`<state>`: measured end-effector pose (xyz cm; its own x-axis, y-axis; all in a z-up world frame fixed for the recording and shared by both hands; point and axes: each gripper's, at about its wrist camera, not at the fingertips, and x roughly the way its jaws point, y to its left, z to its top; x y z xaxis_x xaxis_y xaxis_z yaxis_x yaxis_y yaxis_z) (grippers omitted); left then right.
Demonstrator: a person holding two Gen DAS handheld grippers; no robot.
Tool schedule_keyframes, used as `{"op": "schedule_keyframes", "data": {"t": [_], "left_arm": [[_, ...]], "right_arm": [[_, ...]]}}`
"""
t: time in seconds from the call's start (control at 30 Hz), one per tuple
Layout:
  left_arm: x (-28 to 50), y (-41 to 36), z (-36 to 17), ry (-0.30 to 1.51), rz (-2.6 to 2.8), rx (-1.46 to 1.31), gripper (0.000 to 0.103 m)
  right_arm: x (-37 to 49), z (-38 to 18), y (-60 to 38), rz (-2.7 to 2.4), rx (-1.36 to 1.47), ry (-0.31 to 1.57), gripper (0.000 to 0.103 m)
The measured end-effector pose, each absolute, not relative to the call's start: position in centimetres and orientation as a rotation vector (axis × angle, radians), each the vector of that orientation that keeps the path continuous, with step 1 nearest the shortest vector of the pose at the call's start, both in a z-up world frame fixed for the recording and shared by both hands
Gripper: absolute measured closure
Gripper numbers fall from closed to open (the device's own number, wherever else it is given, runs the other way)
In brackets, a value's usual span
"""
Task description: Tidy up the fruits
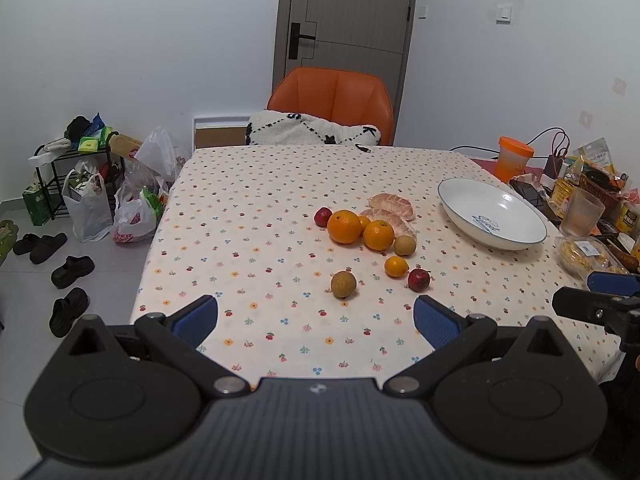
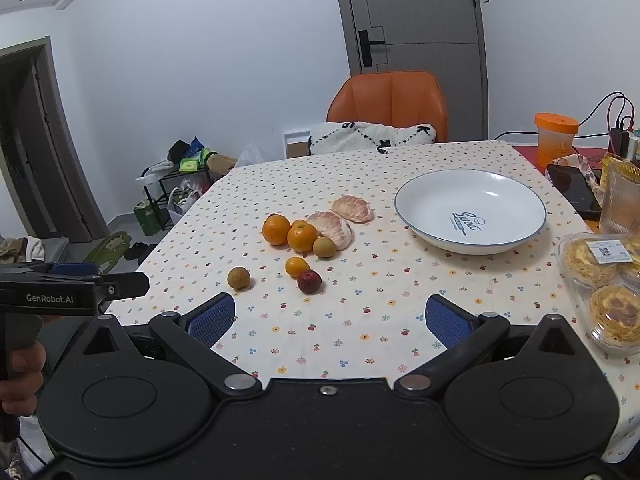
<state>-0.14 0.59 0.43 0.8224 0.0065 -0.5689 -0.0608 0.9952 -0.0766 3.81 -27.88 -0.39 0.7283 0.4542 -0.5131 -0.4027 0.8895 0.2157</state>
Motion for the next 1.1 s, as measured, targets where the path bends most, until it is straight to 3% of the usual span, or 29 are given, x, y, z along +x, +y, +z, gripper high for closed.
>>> {"op": "schedule_keyframes", "data": {"t": [1.1], "left_arm": [[0.53,0.47,-0.30,0.599,0.035,-0.088,0.000]], "right_arm": [[4.20,-0.75,-27.09,0.488,0.073,0.590,0.000]]}}
